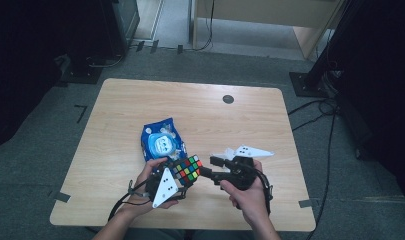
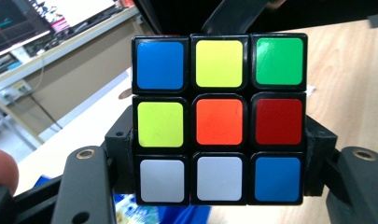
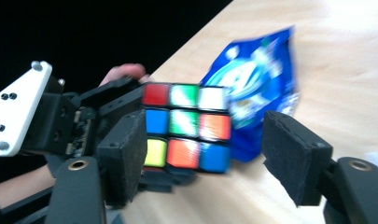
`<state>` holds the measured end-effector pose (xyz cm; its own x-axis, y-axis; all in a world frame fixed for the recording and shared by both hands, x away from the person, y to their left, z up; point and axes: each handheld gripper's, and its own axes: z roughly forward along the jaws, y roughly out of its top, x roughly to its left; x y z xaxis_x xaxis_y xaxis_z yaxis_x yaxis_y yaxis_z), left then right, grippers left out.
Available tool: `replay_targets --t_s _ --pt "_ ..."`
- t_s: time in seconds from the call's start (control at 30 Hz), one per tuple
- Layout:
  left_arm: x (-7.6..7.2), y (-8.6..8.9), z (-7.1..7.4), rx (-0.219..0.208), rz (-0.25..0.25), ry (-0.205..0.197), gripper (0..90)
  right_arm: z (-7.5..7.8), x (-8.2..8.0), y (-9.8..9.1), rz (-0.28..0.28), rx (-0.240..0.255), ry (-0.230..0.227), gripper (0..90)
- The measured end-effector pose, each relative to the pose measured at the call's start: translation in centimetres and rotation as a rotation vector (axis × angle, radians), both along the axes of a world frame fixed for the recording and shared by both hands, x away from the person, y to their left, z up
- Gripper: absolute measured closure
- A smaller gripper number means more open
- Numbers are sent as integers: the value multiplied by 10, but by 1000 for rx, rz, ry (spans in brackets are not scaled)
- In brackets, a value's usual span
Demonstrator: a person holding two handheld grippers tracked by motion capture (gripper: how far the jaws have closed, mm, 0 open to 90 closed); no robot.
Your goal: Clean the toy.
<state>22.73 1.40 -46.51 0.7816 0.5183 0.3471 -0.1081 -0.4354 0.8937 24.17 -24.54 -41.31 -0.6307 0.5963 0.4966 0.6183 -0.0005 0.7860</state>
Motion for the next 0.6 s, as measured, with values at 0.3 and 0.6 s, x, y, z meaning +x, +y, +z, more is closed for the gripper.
replay_targets --t_s 0.3,0.6 --pt "3 2 -1 -8 7 18 339 -44 23 -33 -201 -275 -71 463" --pt "3 3 -1 -11 8 22 339 -84 35 -37 -251 -477 -48 524"
